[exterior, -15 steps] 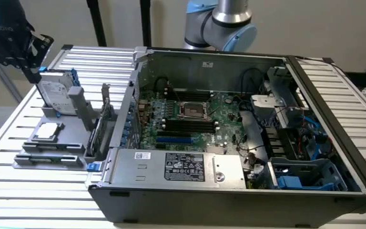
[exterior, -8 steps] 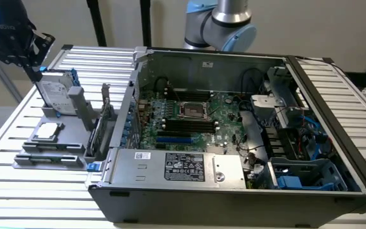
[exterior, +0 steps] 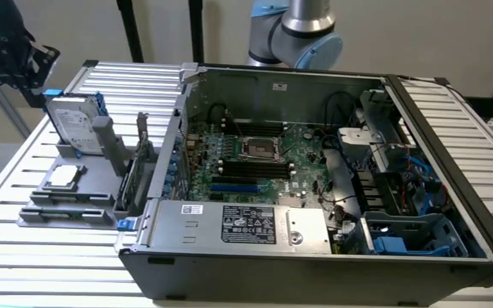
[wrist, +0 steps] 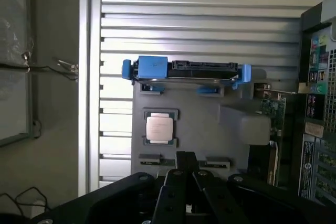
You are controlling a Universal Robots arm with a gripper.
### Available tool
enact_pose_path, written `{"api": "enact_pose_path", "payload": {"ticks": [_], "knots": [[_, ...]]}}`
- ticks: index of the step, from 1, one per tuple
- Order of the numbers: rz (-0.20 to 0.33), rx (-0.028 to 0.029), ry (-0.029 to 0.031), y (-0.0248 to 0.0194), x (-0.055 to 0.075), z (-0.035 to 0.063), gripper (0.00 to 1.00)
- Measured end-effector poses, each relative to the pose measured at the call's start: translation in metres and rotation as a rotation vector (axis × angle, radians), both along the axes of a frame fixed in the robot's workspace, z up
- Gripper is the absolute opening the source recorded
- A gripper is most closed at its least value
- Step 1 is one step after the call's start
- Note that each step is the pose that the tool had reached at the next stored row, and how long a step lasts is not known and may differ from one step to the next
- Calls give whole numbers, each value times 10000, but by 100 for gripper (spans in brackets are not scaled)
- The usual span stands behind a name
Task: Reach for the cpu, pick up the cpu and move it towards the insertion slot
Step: 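Reach for the cpu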
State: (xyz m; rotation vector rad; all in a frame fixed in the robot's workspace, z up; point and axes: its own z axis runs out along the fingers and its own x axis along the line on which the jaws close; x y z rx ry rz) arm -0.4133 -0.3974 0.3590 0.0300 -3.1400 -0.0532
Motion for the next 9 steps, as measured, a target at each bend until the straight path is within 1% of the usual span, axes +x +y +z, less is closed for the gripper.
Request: {"api": "enact_pose_path", "payload": {"ticks": [4, 5, 9], "knots": [[-1, -11, -1, 47, -181, -61, 11], [0, -12, -1, 49, -201, -67, 11], [0, -11, -1, 49, -201, -67, 11]]}}
